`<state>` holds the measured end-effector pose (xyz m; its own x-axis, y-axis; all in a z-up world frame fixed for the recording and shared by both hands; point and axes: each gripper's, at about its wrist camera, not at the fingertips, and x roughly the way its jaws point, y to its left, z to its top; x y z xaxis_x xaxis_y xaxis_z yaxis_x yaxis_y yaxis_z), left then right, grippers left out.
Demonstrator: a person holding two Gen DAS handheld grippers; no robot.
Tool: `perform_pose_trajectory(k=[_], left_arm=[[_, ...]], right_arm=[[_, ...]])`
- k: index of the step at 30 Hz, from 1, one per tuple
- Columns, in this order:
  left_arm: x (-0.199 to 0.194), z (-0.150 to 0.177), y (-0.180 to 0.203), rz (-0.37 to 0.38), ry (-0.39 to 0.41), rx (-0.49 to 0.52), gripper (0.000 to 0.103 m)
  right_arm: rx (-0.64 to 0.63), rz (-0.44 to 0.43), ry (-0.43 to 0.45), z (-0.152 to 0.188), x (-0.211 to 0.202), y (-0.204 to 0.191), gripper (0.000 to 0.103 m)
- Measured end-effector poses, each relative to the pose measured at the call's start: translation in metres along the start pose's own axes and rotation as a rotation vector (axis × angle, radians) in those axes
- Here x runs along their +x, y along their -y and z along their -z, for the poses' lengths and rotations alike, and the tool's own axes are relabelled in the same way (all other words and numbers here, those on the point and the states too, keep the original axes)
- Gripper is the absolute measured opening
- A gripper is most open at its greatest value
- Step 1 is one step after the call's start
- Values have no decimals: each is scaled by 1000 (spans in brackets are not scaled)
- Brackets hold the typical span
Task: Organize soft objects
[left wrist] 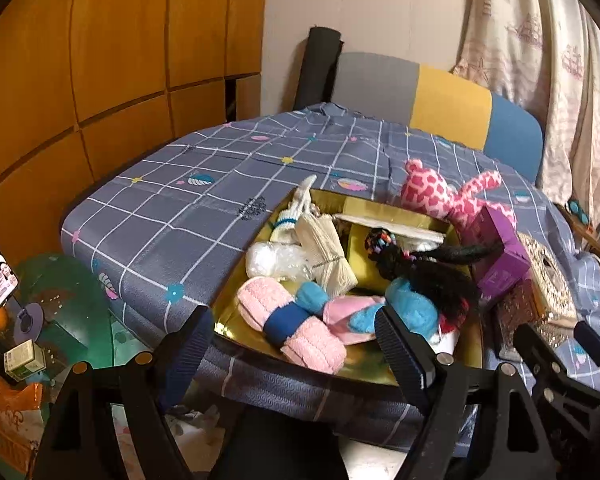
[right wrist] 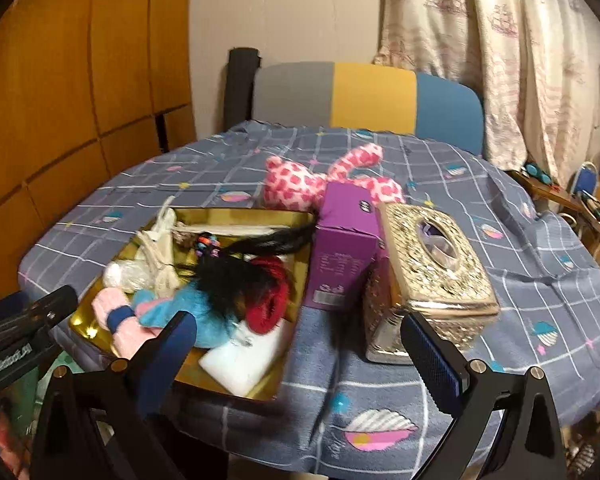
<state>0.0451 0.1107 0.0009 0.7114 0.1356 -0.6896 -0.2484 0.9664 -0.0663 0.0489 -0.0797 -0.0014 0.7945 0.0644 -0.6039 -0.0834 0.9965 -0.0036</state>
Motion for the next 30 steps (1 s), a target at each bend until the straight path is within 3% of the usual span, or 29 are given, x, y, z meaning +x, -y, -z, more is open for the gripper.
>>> perform_pose_trajectory(k=[7, 23, 30], left_arm=[[-1, 4, 8, 15, -21, 36, 83], [0, 7, 10, 6, -32, 38, 83], [-2, 9, 14, 5, -31, 68, 83]], right_arm=[[46, 47, -43, 0, 6, 10, 103], [52, 48, -75, 4, 8, 7, 103], [67, 91, -144, 7, 17, 9, 103]])
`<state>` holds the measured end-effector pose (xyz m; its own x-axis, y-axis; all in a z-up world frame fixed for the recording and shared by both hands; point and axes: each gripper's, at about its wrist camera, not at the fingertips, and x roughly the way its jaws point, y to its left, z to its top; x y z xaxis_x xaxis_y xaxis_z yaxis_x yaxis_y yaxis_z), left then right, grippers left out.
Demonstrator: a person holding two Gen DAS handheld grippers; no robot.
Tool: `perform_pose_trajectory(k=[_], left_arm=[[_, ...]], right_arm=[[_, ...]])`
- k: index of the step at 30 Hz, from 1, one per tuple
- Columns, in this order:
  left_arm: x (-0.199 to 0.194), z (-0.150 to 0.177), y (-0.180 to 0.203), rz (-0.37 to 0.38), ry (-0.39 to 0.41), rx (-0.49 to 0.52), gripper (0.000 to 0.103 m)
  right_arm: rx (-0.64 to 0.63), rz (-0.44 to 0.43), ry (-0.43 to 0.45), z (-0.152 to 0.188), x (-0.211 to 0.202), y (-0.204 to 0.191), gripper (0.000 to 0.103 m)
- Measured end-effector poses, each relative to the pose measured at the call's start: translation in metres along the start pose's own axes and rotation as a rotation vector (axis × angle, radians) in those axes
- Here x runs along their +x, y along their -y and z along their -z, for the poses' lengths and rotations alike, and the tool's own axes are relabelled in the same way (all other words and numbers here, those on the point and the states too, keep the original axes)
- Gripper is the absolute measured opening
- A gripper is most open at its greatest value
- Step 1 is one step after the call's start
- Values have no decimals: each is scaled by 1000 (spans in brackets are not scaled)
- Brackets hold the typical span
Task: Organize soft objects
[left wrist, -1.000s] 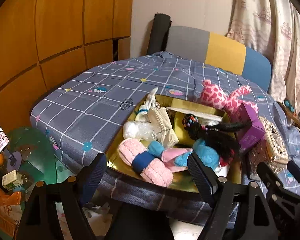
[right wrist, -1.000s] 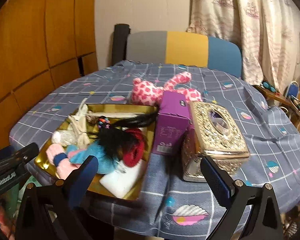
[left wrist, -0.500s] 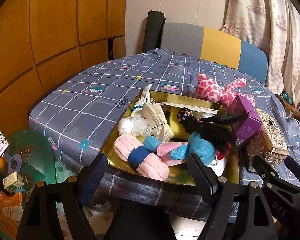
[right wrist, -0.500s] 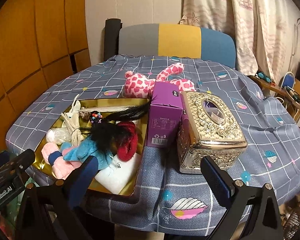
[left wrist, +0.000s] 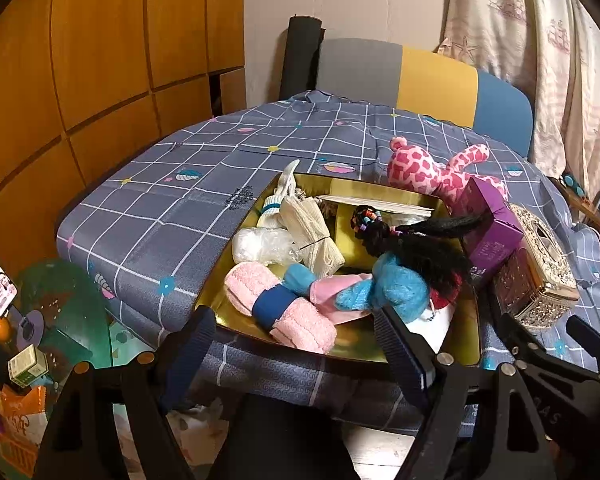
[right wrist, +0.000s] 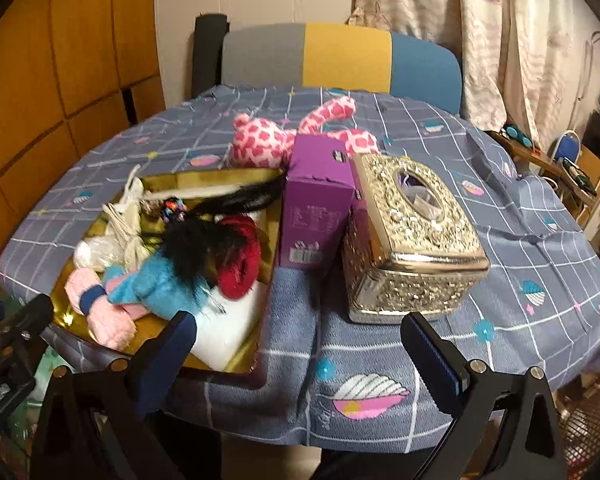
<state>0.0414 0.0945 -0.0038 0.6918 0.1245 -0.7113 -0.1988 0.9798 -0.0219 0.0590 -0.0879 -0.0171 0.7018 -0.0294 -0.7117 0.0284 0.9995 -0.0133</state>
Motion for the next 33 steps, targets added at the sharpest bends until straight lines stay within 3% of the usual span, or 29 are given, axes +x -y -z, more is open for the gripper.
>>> perform_pose_trajectory(k=[5, 33], left_arm=[[1, 1, 3, 5, -10, 14, 83], [3, 3, 7, 9, -28, 48, 83]], right_arm=[[-7, 19, -39, 2, 7, -1, 103], [12, 0, -46, 2, 6, 0, 103]])
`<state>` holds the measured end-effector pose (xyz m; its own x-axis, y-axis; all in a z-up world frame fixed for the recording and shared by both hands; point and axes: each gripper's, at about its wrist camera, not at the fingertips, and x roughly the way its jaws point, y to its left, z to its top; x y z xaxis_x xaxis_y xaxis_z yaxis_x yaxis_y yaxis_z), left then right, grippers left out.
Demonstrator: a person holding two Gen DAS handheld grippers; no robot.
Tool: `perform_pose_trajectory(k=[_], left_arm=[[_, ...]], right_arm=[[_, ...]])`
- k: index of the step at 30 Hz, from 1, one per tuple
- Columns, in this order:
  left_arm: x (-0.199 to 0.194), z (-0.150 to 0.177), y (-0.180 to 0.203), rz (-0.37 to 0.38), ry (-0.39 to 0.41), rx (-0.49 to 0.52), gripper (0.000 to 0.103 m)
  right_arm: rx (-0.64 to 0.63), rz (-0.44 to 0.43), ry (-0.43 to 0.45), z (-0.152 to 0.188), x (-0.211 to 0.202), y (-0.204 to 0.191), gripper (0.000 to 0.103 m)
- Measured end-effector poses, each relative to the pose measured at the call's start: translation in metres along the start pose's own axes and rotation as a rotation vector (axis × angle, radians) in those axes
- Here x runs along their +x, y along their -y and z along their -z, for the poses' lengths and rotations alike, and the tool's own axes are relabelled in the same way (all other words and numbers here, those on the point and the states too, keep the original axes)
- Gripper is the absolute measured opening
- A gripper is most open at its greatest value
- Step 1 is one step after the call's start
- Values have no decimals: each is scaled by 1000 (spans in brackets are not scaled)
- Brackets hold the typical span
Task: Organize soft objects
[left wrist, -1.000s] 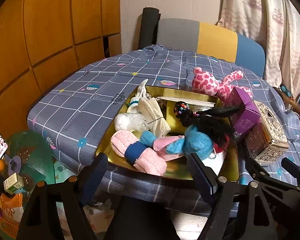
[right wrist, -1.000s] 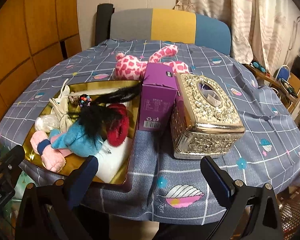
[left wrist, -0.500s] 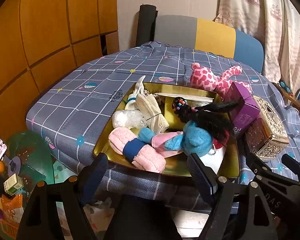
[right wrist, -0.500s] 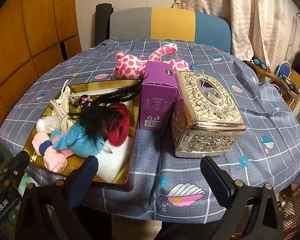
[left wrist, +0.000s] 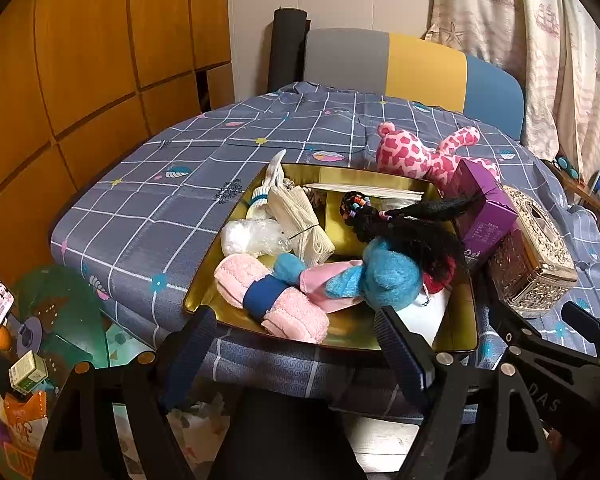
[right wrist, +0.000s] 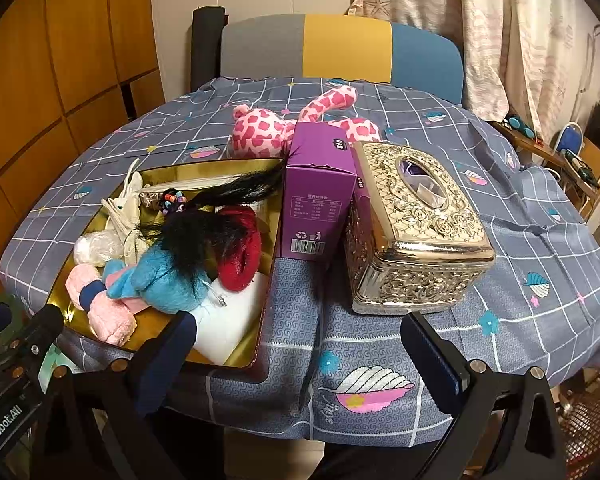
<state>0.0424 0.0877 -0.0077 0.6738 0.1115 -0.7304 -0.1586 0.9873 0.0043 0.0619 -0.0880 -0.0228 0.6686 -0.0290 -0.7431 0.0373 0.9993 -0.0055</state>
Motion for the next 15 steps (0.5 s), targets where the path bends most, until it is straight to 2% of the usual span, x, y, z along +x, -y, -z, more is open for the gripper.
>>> perform_pose_trajectory(k=[7, 9, 12, 15], left_arm=[[-2, 0, 0, -8, 13, 3, 83], [-3, 1, 0, -4, 23, 0, 73], [-4, 1, -1, -11, 40, -2, 73], [-1, 1, -1, 3, 21, -3, 73]], right_arm=[[-2, 2, -3, 1, 1, 0, 103], [-2, -1, -3, 1, 1, 0, 103], [-1, 0, -1, 1, 1, 1, 103], [6, 0, -5, 0, 3, 3, 103]])
